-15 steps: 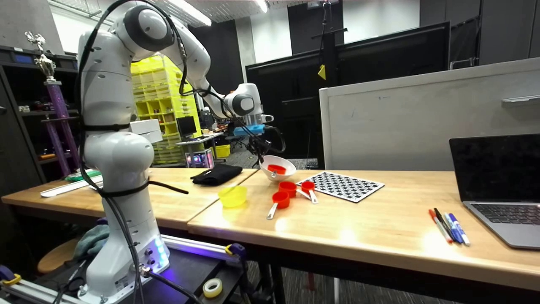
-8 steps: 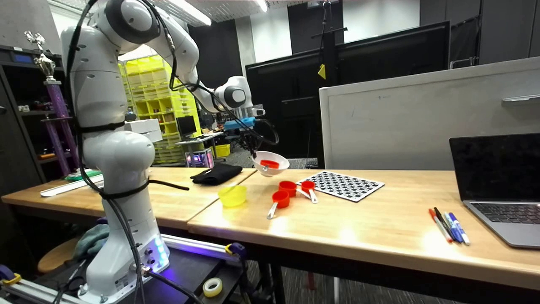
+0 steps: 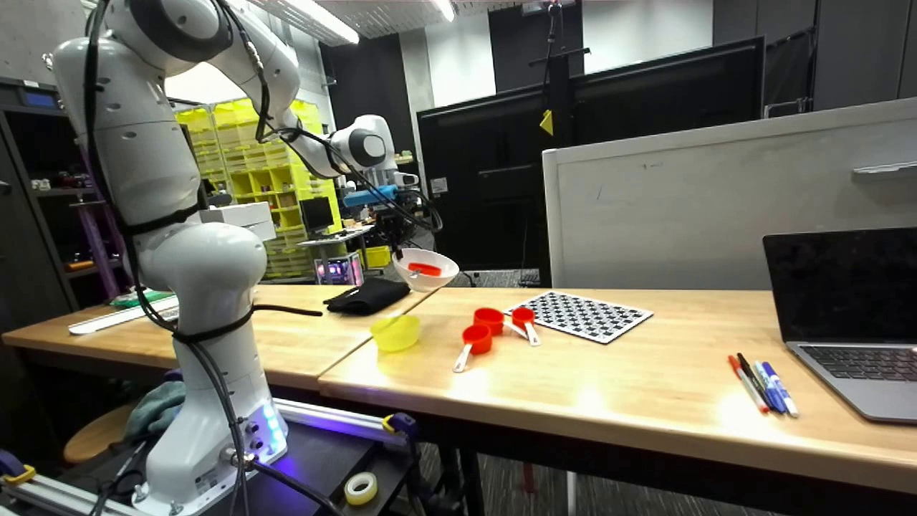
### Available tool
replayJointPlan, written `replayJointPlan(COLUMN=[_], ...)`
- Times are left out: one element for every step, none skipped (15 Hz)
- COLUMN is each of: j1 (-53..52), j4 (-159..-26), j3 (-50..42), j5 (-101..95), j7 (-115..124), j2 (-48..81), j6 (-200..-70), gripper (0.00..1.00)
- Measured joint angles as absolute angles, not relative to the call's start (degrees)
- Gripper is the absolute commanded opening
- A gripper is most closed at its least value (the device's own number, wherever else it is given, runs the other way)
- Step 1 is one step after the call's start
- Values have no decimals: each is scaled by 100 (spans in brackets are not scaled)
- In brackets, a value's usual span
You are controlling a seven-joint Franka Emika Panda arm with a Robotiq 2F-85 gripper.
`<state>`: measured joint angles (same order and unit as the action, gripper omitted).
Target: Move the white bowl to the left.
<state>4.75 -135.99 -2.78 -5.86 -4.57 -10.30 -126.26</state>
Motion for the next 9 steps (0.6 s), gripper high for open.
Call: replayJointPlan(j1=[406,325,243,150,53,-42,-138,-237,-330], j4=[-13728,-13867,-14008,-14152,-14293,-14424,-14550,-14669,-14775], j3=[-187,-76,46,187,332,479,628,771,902], j5=[-586,-586,-586,-586,-584,-575,-559,-538,-519], j7=[-303,-105,117,376,645,911,1178,1429,1640], j2=[-1161,-1286,-1402,-1511,-1613,-1703,-1786,-1865,-1936], j6=[-12612,-12612,-12613,-12617,-12618,-12617,-12617,-12613,-12607], gripper=[1,1,1,1,1,1,1,1,1])
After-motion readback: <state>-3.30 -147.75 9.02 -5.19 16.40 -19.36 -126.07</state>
